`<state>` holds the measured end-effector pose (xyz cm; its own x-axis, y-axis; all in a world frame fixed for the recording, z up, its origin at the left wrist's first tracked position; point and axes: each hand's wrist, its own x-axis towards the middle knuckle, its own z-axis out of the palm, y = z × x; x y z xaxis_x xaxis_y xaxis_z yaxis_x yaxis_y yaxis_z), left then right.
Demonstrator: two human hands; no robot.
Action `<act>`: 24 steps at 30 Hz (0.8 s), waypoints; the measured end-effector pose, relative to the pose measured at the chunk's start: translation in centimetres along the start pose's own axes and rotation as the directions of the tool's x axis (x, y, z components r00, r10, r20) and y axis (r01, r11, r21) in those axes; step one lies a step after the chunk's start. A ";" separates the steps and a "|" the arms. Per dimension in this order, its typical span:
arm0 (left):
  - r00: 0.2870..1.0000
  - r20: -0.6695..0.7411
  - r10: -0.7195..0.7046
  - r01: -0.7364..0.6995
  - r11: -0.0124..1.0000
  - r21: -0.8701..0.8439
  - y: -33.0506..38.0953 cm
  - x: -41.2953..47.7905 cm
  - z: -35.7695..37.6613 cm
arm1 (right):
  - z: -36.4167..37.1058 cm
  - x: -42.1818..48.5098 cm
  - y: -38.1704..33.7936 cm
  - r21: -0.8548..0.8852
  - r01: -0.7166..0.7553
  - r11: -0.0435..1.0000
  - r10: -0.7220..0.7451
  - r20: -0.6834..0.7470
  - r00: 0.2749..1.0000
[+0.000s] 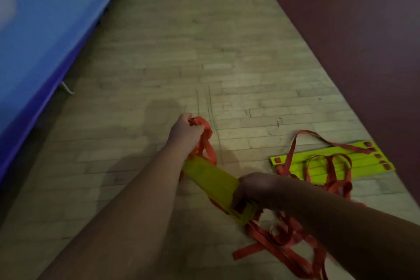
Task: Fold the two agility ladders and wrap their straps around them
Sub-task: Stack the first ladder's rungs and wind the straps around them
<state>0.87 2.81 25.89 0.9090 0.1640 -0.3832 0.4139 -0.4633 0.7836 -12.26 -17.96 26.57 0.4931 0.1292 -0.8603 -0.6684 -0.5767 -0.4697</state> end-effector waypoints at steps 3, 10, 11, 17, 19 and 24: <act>0.992 0.117 0.039 -0.064 0.973 0.221 2.7 -3.0 -3.9 | 0.1 -4.0 0.0 -0.014 0.025 1.000 -0.025 -0.015 1.000; 0.979 0.178 -0.099 -0.030 0.795 0.606 6.7 -14.6 -11.5 | 1.3 -14.4 -1.2 0.286 0.016 0.958 -0.058 0.138 0.989; 0.978 0.168 -0.120 0.000 0.812 0.583 6.6 -15.8 -12.1 | 1.4 -15.8 -1.3 0.352 0.044 0.935 -0.105 0.156 0.982; 0.922 0.224 -0.315 0.299 0.949 0.102 4.7 -20.3 -14.0 | 3.4 -22.6 -1.9 0.532 0.197 0.823 -0.337 0.179 0.924; 0.956 0.188 -0.226 0.261 0.947 -0.188 5.3 -20.8 -14.2 | 4.4 -24.8 -1.8 0.583 0.236 0.777 -0.391 0.154 0.907; 0.965 0.211 -0.156 0.247 0.812 -0.529 8.3 -23.3 -15.3 | 6.9 -28.3 -0.4 0.692 0.337 0.639 -0.563 0.121 0.817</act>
<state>-16.13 8.44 48.77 0.8020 0.0466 -0.5956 0.5868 0.1251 0.8000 -29.79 -15.80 49.78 0.7119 0.5282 -0.4628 -0.6457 0.2332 -0.7271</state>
